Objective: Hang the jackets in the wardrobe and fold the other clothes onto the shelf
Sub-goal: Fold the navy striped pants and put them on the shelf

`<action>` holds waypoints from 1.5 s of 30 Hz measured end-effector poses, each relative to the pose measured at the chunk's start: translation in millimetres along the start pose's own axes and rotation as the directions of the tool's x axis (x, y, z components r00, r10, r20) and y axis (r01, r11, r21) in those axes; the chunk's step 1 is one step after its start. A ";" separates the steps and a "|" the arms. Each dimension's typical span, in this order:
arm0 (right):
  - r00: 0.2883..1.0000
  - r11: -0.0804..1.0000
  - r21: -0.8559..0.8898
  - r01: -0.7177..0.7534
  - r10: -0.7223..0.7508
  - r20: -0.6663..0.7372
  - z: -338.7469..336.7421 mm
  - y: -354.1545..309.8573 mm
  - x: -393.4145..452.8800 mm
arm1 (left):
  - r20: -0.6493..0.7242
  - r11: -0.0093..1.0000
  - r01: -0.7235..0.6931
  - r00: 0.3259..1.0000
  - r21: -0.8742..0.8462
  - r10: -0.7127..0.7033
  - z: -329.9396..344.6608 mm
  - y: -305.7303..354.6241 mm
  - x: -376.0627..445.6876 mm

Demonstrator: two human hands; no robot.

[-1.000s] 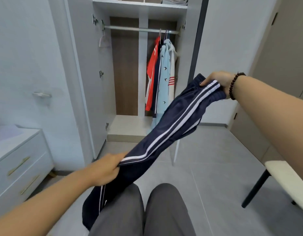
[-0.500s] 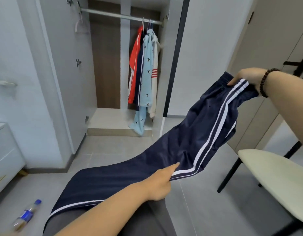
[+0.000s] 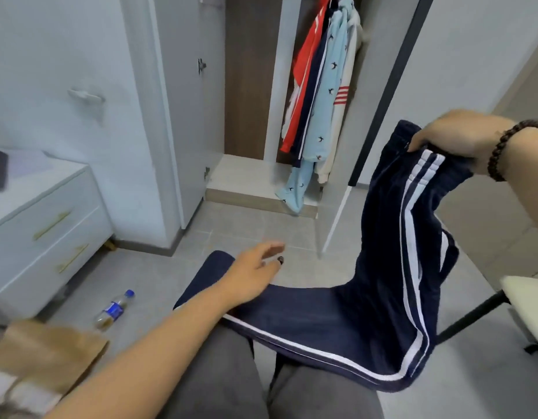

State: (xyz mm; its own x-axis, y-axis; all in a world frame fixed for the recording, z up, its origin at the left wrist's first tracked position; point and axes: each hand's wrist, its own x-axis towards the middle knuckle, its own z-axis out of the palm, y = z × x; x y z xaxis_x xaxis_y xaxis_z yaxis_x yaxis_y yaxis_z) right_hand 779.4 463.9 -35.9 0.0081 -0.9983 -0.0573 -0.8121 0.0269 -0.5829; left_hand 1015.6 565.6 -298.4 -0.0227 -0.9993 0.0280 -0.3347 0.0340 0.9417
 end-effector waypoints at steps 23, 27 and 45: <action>0.913 0.892 0.447 -0.068 -0.125 0.387 349.9 -62.0 -34.5 | 0.332 0.339 0.706 0.629 -0.621 -0.702 -98.2 -231.8 -37.8; 0.895 0.854 0.483 -0.192 -0.050 0.443 358.9 -60.8 -33.2 | 0.358 0.262 0.619 0.693 -0.740 -0.626 -103.5 -249.2 -36.2; 0.963 0.728 0.668 -0.152 -0.042 0.265 261.7 -33.9 9.5 | -0.195 0.669 0.300 0.805 -0.680 -0.560 -189.0 -79.7 4.6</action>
State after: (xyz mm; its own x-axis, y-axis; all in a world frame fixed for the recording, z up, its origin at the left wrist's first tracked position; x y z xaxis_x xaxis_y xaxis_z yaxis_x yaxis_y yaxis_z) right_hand 959.7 466.9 -228.8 0.1963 -0.9492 -0.2458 -0.2028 0.2060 -0.9573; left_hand 1220.3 556.1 -310.0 0.3527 -0.8262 -0.4394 0.4099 -0.2857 0.8662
